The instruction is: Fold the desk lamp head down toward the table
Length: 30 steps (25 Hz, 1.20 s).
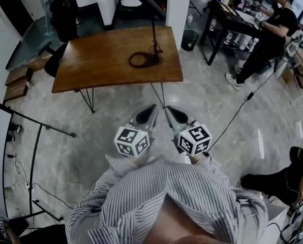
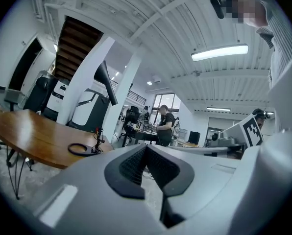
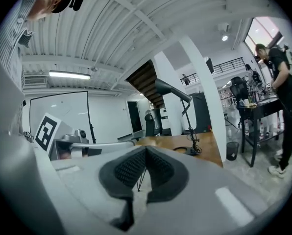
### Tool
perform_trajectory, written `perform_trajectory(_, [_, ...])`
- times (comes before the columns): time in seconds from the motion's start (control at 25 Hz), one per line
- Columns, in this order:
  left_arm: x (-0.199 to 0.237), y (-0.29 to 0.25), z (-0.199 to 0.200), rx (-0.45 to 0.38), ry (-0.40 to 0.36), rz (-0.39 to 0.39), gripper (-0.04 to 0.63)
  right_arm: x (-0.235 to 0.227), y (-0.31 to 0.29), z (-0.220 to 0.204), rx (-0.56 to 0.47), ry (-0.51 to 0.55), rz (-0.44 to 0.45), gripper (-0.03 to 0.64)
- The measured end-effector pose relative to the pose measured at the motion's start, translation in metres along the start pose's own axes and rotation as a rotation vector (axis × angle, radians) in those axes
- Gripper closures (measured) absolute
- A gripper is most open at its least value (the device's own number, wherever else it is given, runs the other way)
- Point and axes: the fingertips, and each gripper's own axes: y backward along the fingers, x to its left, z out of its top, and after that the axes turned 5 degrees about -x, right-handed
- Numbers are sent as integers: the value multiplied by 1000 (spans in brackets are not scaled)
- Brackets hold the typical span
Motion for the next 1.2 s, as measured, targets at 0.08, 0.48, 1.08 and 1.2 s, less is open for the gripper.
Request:
perform_trajectory(0.08, [-1,-1,0,-4,6,1,592,-1,2,2,-16,-4,6,617])
perform_trajectory(0.48, [6,-14,-9,-33,81,4,592,-24,-2,7,-100,-33,-13,615])
perform_trajectory(1.08, [122,-116,2,3,101,-11,592,-110,-128,24,-96,49,-53,615])
perform_trajectory(1.2, [155,-147,23,3,94,-30,592,-133,-171,43,-94,64,-70,615])
